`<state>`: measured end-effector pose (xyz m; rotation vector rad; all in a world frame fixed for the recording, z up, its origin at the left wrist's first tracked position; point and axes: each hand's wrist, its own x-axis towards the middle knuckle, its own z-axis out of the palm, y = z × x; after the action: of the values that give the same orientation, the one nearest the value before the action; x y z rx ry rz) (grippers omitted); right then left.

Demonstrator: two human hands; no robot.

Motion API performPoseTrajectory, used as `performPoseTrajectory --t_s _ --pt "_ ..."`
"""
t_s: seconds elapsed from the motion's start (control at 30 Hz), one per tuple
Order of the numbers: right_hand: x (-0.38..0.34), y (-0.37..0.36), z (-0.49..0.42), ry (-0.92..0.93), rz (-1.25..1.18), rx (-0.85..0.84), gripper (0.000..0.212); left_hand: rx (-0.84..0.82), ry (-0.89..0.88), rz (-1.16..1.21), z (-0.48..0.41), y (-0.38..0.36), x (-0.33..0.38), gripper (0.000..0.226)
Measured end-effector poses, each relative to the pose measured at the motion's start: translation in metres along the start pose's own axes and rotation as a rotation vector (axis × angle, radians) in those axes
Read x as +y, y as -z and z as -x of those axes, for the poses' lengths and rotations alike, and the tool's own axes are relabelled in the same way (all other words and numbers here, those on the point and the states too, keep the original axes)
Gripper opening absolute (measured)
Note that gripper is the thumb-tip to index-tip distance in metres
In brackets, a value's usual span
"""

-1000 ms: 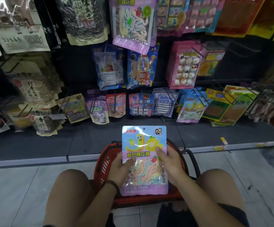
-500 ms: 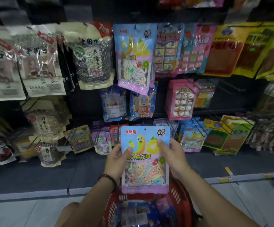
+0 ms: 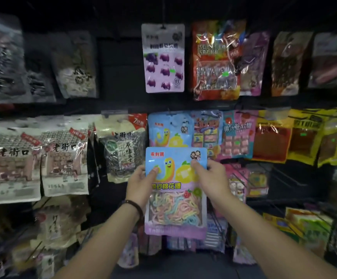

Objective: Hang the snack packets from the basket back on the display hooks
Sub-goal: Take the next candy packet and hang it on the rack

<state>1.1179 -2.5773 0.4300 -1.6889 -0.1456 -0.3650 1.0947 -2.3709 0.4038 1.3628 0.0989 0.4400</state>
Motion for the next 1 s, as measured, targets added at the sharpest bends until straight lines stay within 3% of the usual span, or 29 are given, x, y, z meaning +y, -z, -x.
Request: performPoseTrajectory --t_s 0.2,0.37,1.0 --pt "-0.042 -0.027 -0.059 0.049 0.061 0.090 0.040 0.064 -0.116 -0.087 -0.056 -0.015 0.039 0.017" --pt "-0.047 -0.042 -0.086 0.004 0.074 0.115 0.043 0.083 -0.107 -0.099 -0.084 -0.020 0.047 0.015" --pt "-0.039 -0.046 -0.119 -0.011 0.182 0.146 0.054 0.126 -0.135 -0.195 -0.100 -0.032 0.049 0.022"
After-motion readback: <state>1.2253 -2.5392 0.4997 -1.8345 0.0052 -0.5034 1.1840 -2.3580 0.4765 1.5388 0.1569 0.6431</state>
